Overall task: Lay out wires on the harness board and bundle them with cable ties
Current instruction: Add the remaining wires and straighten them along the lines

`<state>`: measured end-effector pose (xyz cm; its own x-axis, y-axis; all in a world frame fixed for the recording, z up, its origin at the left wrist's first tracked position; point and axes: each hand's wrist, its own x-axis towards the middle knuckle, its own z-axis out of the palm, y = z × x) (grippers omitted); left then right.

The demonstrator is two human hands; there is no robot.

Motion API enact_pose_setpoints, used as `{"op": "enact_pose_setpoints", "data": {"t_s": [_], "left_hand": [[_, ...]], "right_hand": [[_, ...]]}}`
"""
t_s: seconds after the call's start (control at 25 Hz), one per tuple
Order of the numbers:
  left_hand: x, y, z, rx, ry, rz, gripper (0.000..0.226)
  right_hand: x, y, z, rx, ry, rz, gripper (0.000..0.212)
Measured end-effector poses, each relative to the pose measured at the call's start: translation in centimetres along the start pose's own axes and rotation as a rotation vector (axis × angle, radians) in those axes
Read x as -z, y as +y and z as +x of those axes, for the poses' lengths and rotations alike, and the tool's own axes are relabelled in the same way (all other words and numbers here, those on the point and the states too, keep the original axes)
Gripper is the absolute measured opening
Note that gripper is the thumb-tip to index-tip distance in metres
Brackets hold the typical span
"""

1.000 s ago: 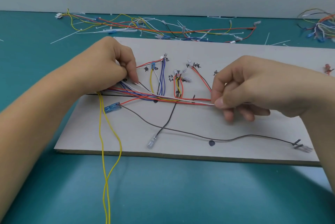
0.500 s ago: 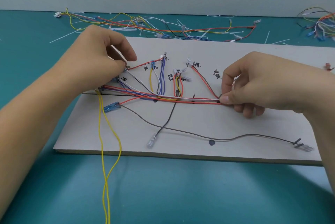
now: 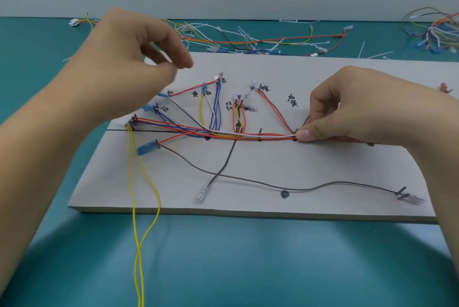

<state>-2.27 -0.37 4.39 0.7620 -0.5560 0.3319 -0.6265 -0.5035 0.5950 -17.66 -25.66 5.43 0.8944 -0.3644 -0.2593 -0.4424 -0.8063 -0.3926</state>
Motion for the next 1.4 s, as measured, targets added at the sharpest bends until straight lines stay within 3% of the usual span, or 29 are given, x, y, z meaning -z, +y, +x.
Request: {"op": "enact_pose_setpoints", "data": {"t_s": [0.12, 0.2, 0.28, 0.4, 1.24, 1.4], "left_hand": [[-1.3, 4.1, 0.2, -0.170, -0.229, 0.032, 0.018], [-3.7, 6.1, 0.2, -0.220, -0.404, 0.087, 0.006], [-6.5, 7.0, 0.2, -0.240, -0.469, 0.106, 0.006], [-8.8, 6.7, 0.4, -0.221, -0.393, 0.061, 0.007], [-9.6, 6.3, -0.2, -0.239, -0.299, 0.003, 0.007], [-7.7, 4.0, 0.2, -0.172, -0.257, 0.047, 0.010]], "right_hand": [[0.1, 0.7, 0.3, -0.015, -0.015, 0.004, 0.055], [0.3, 1.2, 0.5, 0.009, -0.017, -0.005, 0.049], [0.5, 1.6, 0.5, 0.060, -0.021, -0.040, 0.032], [0.5, 2.0, 0.8, 0.122, -0.022, -0.057, 0.012], [3.0, 4.7, 0.7, 0.134, -0.047, 0.170, 0.010], [1.9, 3.7, 1.1, 0.219, 0.062, 0.245, 0.013]]}}
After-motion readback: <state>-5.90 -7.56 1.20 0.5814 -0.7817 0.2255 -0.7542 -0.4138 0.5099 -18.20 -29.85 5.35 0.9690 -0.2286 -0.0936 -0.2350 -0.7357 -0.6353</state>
